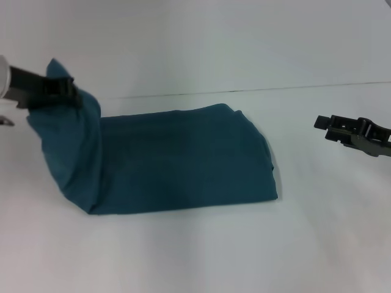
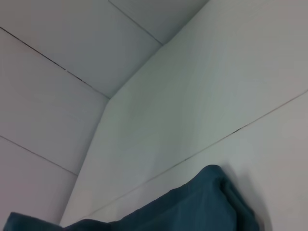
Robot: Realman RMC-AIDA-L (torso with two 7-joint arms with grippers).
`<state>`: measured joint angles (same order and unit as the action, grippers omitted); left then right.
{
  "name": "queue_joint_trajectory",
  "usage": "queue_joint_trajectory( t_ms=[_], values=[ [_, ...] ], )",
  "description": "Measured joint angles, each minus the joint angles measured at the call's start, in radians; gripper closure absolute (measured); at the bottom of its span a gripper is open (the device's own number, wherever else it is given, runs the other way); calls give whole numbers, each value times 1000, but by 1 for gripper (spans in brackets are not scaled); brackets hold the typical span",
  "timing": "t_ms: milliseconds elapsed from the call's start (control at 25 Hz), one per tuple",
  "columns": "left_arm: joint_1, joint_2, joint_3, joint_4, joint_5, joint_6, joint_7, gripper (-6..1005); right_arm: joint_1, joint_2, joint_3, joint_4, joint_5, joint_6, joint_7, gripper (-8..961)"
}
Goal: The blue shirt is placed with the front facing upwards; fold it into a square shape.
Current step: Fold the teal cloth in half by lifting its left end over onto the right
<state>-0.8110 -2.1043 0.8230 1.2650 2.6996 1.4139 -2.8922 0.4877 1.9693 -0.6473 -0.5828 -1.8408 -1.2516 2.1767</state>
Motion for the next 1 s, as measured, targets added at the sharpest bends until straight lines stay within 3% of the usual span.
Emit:
queue_joint_trajectory(
  t_ms=[240, 440, 640, 1000],
  values=[
    [-49, -3, 51, 26, 8, 18, -41, 843, 3, 1, 0, 0, 0, 0, 0, 327],
    [-109, -20, 58, -23, 56, -3, -53, 838, 3, 0, 0, 0, 0, 0, 0, 328],
    [-186, -53, 80, -131, 80, -78, -58, 833, 3, 0, 0, 0, -1, 2, -1, 328],
    [-291, -65, 134, -324, 67, -205, -64, 824, 3, 0, -8, 13, -3, 15, -11, 327]
  ],
)
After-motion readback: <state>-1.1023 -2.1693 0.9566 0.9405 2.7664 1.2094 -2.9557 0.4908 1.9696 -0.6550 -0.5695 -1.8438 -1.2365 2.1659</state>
